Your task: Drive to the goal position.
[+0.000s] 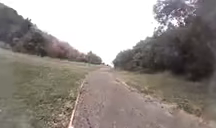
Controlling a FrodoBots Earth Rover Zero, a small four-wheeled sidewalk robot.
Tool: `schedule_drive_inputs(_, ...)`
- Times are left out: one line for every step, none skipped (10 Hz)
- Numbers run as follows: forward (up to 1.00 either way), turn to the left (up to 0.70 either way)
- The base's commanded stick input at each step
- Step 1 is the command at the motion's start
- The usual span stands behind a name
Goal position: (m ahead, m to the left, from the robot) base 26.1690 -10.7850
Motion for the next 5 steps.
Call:
schedule_drive_inputs(0.60,0.00)
schedule_drive_inputs(0.60,0.00)
schedule_drive_inputs(0.60,0.00)
schedule_drive_inputs(0.60,0.00)
schedule_drive_inputs(0.60,0.00)
